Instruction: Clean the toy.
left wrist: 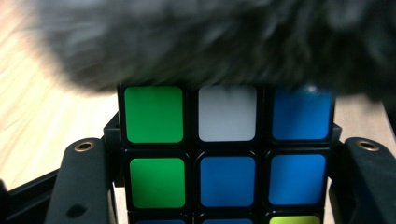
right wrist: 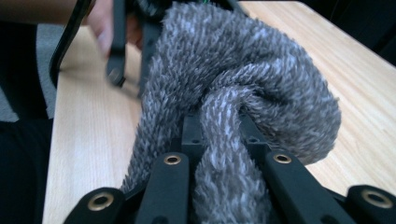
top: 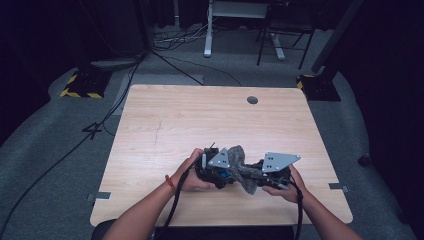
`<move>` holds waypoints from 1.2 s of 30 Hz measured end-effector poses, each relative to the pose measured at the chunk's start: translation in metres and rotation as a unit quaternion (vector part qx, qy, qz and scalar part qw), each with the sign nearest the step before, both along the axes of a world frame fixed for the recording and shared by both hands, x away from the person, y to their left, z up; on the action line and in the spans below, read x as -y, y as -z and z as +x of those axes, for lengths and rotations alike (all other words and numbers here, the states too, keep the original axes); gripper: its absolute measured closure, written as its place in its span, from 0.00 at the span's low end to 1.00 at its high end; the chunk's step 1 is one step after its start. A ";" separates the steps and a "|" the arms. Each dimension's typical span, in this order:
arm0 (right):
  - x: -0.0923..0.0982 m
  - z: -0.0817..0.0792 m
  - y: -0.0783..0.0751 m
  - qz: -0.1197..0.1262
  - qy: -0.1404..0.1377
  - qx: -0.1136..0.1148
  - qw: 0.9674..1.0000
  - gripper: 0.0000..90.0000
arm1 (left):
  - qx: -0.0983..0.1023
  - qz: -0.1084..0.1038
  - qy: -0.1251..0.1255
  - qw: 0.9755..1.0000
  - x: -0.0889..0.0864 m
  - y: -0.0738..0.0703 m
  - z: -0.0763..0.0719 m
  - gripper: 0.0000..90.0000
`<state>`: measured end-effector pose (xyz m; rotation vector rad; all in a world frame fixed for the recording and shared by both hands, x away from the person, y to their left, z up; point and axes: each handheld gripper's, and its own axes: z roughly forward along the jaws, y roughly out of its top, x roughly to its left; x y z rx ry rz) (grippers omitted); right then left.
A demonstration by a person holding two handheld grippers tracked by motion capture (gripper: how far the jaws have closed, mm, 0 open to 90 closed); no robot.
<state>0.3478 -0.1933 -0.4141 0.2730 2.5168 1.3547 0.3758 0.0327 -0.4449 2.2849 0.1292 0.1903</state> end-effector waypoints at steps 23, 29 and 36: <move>0.017 0.025 0.025 0.005 0.026 -0.065 0.998 0.86 | 0.013 -0.024 -0.002 1.000 -0.007 -0.008 0.001 0.37; 0.015 0.019 0.017 0.018 0.019 -0.053 0.998 0.86 | 0.016 -0.008 0.002 1.000 -0.004 -0.004 0.001 0.37; 0.016 0.017 0.010 0.035 0.022 -0.046 0.998 0.86 | 0.013 -0.008 -0.007 1.000 -0.004 -0.004 0.002 0.37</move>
